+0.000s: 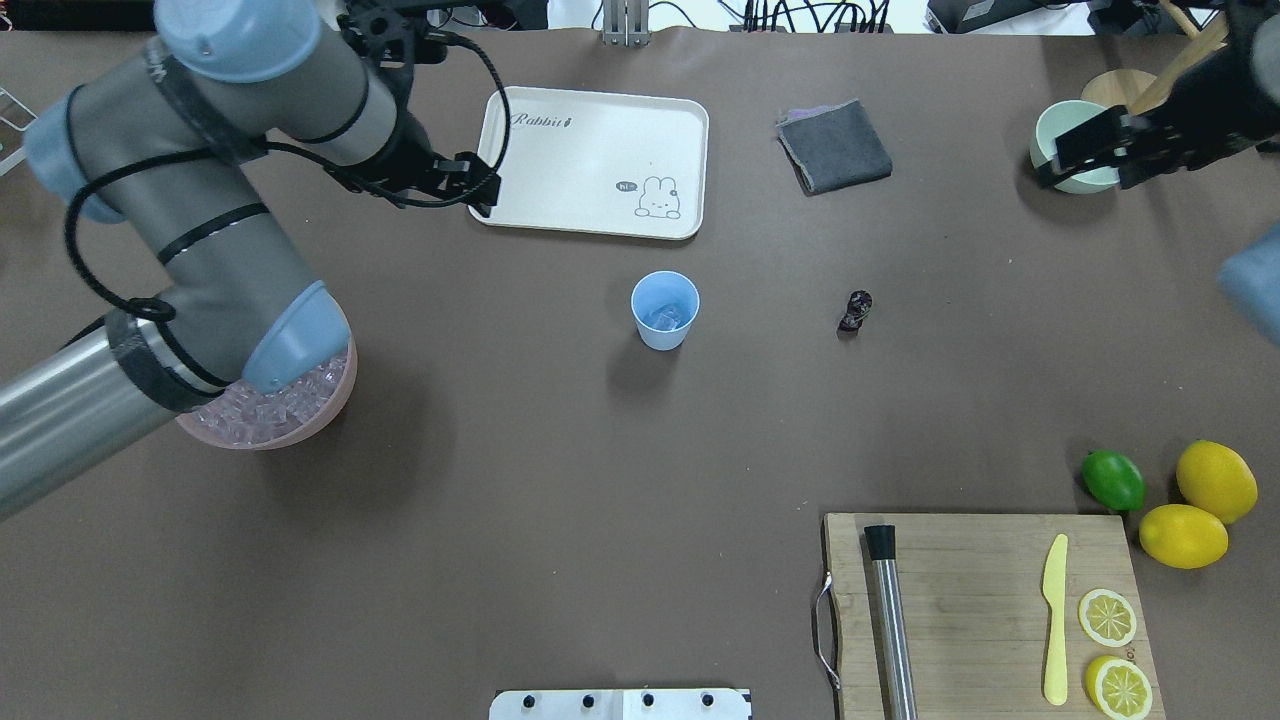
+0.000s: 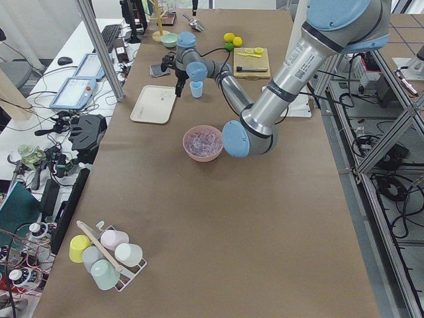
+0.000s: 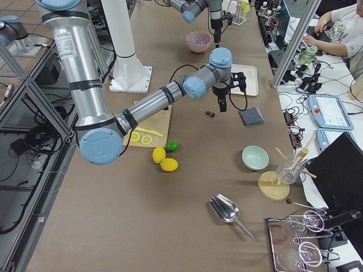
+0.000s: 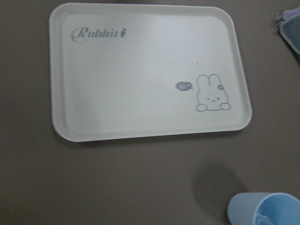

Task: Put ice and cherries in cup
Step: 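Withdraw the left gripper while the right gripper reaches toward the cherries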

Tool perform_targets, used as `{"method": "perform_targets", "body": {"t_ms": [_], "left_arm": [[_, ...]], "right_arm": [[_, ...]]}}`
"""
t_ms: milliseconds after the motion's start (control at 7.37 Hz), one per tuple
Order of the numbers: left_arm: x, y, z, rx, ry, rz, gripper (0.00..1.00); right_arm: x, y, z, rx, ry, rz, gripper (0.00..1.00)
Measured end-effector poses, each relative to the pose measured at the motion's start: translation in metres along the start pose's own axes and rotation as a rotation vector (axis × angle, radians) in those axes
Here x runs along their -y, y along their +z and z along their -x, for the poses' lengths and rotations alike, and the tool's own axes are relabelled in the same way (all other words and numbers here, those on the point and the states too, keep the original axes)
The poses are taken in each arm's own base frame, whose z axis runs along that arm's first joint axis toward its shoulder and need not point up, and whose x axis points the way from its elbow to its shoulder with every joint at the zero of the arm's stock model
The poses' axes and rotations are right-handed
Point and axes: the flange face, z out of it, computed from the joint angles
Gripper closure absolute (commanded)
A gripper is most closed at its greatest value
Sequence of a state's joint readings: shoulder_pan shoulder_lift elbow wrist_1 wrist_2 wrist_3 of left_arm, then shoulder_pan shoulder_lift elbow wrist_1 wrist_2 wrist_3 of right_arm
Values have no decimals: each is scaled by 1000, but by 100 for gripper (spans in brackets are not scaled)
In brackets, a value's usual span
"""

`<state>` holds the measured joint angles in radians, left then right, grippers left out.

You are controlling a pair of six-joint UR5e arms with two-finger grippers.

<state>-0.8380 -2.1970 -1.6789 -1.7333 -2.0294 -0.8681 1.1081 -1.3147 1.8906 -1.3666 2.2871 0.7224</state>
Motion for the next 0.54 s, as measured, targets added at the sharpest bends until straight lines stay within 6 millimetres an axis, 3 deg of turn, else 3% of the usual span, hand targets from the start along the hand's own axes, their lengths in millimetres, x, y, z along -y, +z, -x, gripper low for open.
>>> {"method": "perform_targets", "body": {"t_ms": [136, 271, 543], "left_arm": [[-2, -3, 19, 10, 8, 0, 2], [-4, -3, 28, 17, 11, 1, 2], [-8, -4, 34, 19, 8, 0, 2]], "right_arm": [[-12, 40, 40, -8, 1, -14, 1], [-23, 77, 64, -27, 18, -8, 1], [-31, 137, 87, -69, 65, 32, 1]]}}
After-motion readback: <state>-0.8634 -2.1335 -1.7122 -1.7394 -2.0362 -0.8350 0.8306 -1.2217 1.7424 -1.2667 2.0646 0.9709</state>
